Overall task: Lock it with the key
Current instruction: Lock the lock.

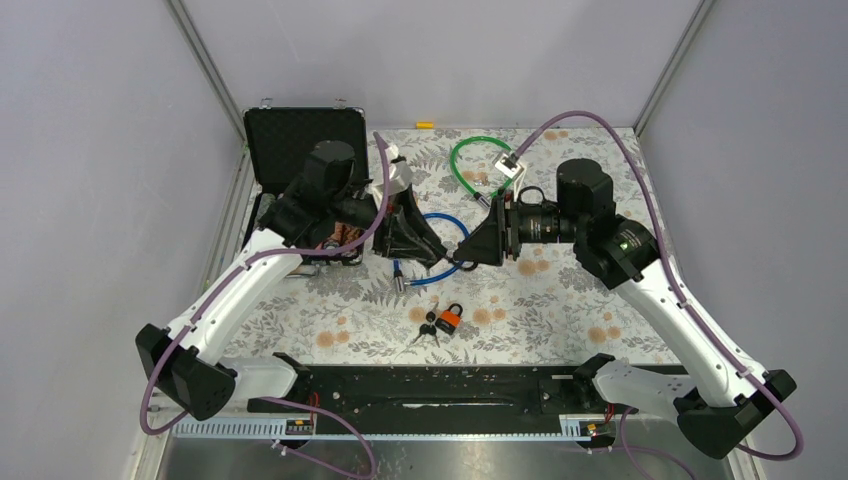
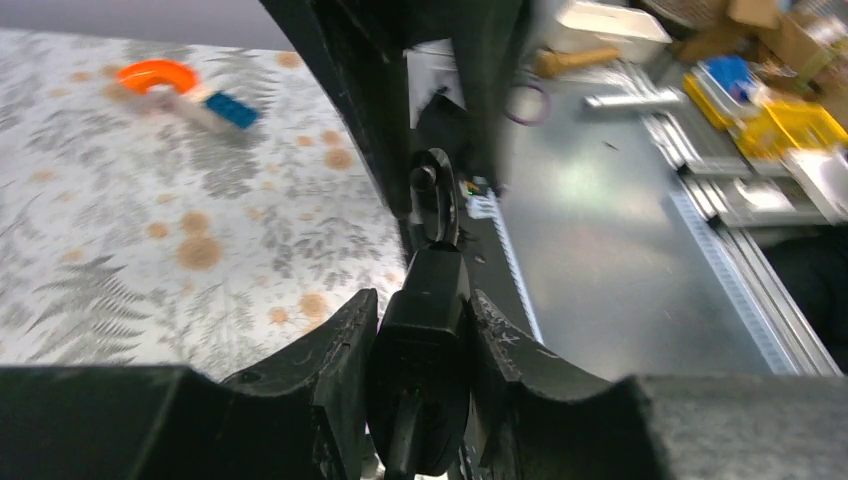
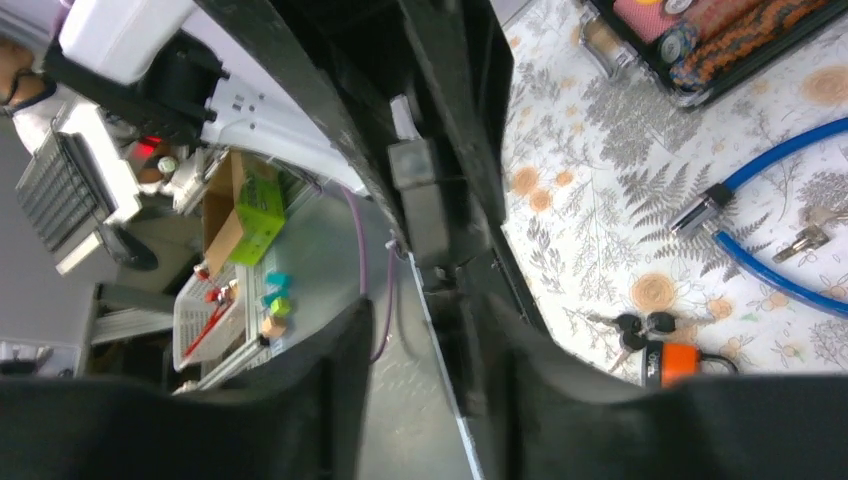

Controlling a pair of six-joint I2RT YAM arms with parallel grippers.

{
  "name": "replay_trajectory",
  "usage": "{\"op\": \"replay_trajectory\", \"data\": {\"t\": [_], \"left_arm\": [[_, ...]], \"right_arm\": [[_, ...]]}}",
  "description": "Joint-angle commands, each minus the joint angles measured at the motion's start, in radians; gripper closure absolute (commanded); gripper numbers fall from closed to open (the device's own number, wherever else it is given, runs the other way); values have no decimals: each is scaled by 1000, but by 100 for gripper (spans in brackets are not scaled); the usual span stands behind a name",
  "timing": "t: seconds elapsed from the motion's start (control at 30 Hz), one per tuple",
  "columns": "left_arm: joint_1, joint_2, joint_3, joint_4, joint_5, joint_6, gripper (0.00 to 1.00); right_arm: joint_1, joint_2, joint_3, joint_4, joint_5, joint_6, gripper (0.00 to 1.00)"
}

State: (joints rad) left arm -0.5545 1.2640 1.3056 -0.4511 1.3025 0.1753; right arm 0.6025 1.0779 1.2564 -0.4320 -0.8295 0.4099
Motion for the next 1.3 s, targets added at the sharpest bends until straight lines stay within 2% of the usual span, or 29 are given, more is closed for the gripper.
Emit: {"op": "replay_trajectory", "data": {"t": [0.0,0.07,0.1,0.23,0.37,0.5,0.6,0.7,0.8,0.93,1.13,1.2,1.27], "left_arm": [[-4,-37,-5,315,-310,-299,100],[-2,-49,4,342,-409,-383,100],[-1,-51,11,346,-444,-418,100],[0,-45,70,274,-577,-517,100],[1,-19,131,215,-581,-598,100],[2,-22,154,205,-612,-664,100],[2,-19,170,217,-573,-710,100],[2,-20,175,225,-539,-727,100],[2,-32,169,232,-510,-735,100],[2,-43,163,262,-462,-762,100],[2,-59,159,316,-413,-810,100],[2,-62,156,328,-413,-817,100],[2,-66,150,343,-413,-820,100]], "right_arm": [[-12,-29,34,143,111,13,32],[-16,-63,-1,154,197,-68,13],[-18,-79,-16,162,253,-105,8],[-23,-144,-59,225,416,-232,6],[-22,-191,-119,344,456,-340,6],[-23,-218,-161,438,336,-442,11],[-21,-205,-157,467,198,-484,23],[-21,-162,-107,438,163,-513,32],[-21,-131,-88,385,186,-567,32],[-21,-82,-57,322,176,-625,27],[-22,-55,-69,315,191,-632,27],[-21,-58,-79,326,184,-614,34],[-21,-64,-87,345,173,-583,46]]}}
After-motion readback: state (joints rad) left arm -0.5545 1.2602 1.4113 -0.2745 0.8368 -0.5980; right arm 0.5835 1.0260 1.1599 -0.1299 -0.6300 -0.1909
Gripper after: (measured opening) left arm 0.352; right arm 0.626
